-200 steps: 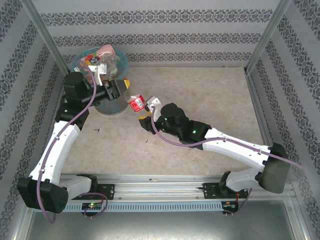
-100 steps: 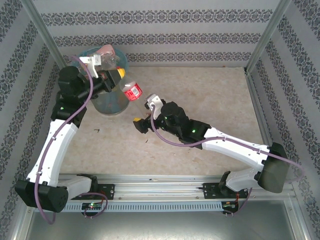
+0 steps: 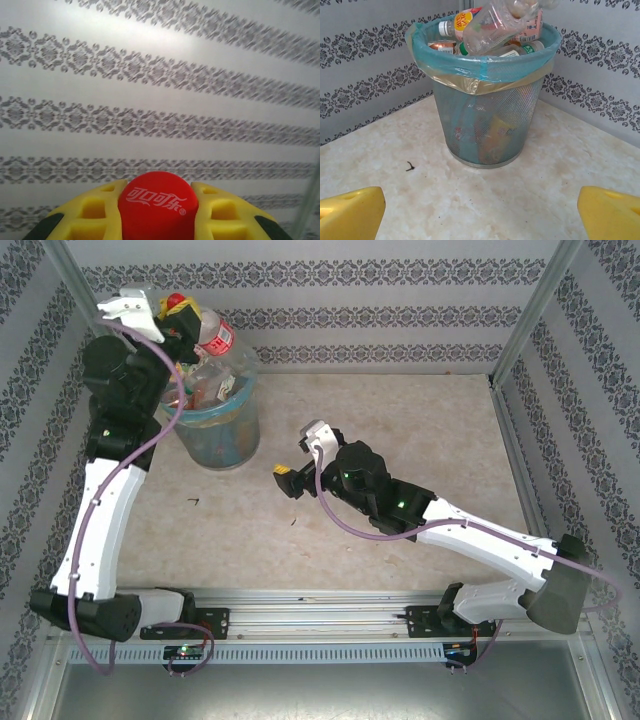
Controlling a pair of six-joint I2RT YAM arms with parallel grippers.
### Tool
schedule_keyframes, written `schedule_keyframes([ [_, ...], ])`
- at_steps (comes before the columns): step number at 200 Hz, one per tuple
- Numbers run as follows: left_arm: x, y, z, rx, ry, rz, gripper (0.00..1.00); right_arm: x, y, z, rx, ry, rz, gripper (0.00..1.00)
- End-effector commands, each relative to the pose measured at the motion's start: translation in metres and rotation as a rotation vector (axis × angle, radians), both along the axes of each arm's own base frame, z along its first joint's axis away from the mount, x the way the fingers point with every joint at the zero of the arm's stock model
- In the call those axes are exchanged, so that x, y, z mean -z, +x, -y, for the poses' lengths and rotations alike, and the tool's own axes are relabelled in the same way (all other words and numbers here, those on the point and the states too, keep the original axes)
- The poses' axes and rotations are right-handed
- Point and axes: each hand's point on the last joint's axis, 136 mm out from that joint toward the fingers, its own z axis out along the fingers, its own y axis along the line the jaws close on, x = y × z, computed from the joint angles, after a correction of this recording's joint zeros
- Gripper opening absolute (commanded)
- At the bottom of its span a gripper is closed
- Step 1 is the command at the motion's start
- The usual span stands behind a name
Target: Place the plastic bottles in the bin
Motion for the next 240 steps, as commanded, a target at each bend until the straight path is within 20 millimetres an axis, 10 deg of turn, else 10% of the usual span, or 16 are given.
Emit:
schedule_keyframes([
  [1, -0.004, 0.014, -0.014, -0.118, 0.125, 0.034, 0.00, -0.005, 0.003, 0.010, 0.029, -0.007, 0.022, 0.98],
  [84, 0.089, 0.053, -0.027, -0.201, 0.268, -0.320, 0.00, 0.013, 0.005, -0.005, 0.005, -0.012, -0.049, 0.98],
  [146, 0.005, 0.021, -0.001, -0.036, 0.093, -0.056, 0.00, 0.018, 0.007, -0.016, -0.014, -0.003, -0.097, 0.98],
  [184, -0.047, -0.024, -0.021, -0.136, 0.110, 0.089, 0.00, 0.025, 0.005, -0.018, -0.023, -0.004, -0.119, 0.98],
  [240, -0.043, -0.049, -0.056, -0.332, 0.180, 0.042, 0.00, 0.033, 0.004, -0.017, -0.022, -0.017, -0.126, 0.98],
])
